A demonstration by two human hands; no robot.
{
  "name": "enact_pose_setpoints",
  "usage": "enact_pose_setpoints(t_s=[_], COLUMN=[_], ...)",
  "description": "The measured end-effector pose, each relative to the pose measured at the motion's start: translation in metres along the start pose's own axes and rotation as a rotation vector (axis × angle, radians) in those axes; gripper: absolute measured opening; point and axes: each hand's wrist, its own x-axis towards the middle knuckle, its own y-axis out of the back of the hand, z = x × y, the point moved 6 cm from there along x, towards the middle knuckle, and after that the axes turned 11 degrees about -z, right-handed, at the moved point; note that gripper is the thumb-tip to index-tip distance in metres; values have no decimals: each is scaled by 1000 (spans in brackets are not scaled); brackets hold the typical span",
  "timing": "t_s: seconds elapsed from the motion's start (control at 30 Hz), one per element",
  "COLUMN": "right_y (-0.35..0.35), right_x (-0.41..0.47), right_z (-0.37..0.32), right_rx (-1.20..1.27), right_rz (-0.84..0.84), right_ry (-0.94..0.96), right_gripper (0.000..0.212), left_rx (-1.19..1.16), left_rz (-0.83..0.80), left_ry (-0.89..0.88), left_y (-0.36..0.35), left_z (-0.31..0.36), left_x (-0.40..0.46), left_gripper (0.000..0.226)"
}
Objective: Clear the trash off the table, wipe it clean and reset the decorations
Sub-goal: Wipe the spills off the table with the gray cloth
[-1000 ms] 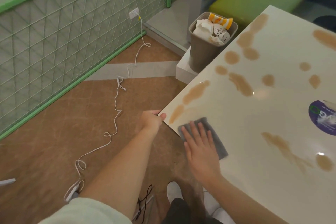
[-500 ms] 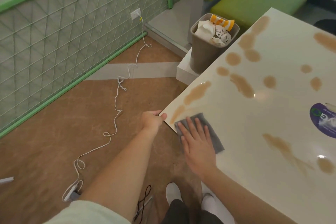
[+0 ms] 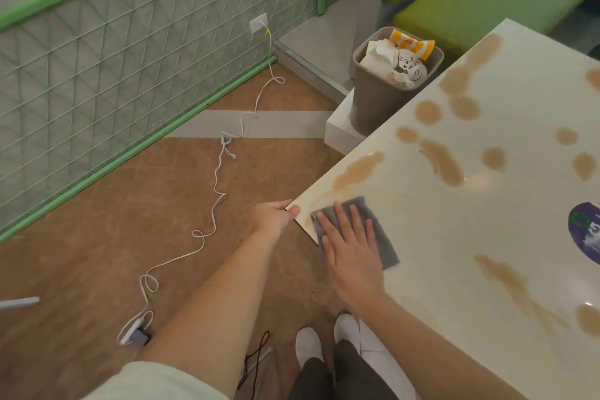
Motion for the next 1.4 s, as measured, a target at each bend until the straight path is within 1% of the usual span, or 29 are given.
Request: enact_pose_setpoints(t_s=[0.07,0.13,0.27,0.33,0.4,0.47,0.57,0.63,0.7,0.77,0.87,0.97,1.03,1.1,1.13,1.2,1.3,1.37,1.4], right_y=[7,14,21,18,10,3,11,21,28,28,10,-10,-17,-14,-9,2,8,6,3], right_x=[27,42,25,8,-5,-7,23,39,33,13,-9,-10,2,23,36,50,39,22,16], right_z=[5,24,56,54,36,18,19,41,60,60,35,-7,-39,-55,-57,-39,-3,-2,-9], right_rx=[1,7,-11,-20,-33,-28,-16,22,60,67,80,69,32,4,8,22,47,38,40], right_rz=[-17,-13,48,60,35,1,-21,-5,40,87,84,14,-18,-20,-14,0,49,83,84], right_ry=[27,-16,-134,-182,-158,-85,-34,-112,-215,-272,-276,-148,-36,-9,-21,-58,-220,-331,-355], right_gripper=[52,53,50,51,52,51,53,56,57,55,51,49,49,50,52,53,54,54,54], left_rx=[-9,-12,3,18,37,55,100,140,188,247,313,282,230,211,216,240,286,274,271], left_rz=[10,20,30,27,16,-8,-64,-108,-154,-186,-205,-224,-222,-216,-216,-255,-345,-390,-411], left_ry=[4,15,41,49,64,77,135,179,195,166,76,19,0,0,-5,-21,-112,-167,-182], left_y=[0,0,0,1,2,3,5,7,7,7,11,13,14,13,14,11,4,-1,-3], left_z=[2,1,0,0,1,2,8,12,17,23,29,26,25,23,25,27,35,41,44], left_x=[0,-1,2,6,9,12,13,14,13,13,19,22,25,29,34,35,33,34,36], left_gripper=[28,28,24,24,24,24,24,27,27,26,31,20,33,45,49,52,36,31,31])
